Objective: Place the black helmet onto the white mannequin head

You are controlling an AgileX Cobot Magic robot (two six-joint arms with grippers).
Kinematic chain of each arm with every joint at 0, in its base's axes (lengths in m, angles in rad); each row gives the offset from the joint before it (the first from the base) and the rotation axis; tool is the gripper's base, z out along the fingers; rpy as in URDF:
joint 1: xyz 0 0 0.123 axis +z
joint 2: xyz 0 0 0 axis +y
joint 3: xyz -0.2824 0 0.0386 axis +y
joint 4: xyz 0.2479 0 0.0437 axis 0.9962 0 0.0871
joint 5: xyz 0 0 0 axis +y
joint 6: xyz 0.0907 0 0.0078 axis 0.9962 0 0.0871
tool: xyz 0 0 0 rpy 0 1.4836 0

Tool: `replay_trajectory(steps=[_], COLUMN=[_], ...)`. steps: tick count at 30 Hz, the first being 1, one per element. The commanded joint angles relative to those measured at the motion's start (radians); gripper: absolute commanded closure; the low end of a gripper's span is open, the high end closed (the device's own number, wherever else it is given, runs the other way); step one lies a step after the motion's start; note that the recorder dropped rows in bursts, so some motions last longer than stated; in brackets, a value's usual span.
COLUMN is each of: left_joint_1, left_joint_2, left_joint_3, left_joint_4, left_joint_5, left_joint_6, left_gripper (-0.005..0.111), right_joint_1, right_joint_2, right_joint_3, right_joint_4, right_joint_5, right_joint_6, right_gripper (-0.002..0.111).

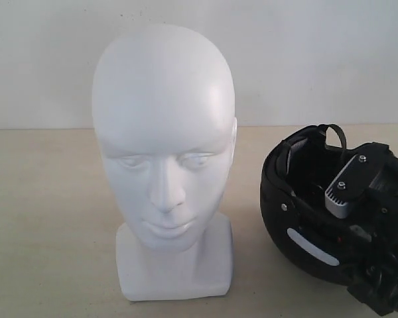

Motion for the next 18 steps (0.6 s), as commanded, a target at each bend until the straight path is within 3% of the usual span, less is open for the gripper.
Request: replay_trajectory(steps=[1,8,13,18], left_joint_1=[0.002,0.002,0.002,0.002], left_joint_2=[-0.004,-0.004,-0.004,-0.004], left_joint_3=[0.004,0.004,0.004,0.004], left_joint_4=[-0.006,-0.006,-0.006,-0.006], left_joint_5=[-0.003,-0.003,-0.003,-0.003], left_joint_6=[0.006,0.006,0.006,0.006], left_gripper=[0.102,0.102,0.102,0.102], right_joint_1=[-0.003,0.002,0.002,0.002], right_joint_2=[0.037,0.098,0.129,0.154], right_joint_3=[0.002,0.002,0.002,0.002], right_joint_4=[-0.019,-0.023,-0.024,-0.027], right_joint_5=[-0.041,-0.089,-0.102,-0.117], right_joint_6=[-0.020,-0.016,-0.025,-0.028], right_gripper=[0.033,0.034,0.049,0.052])
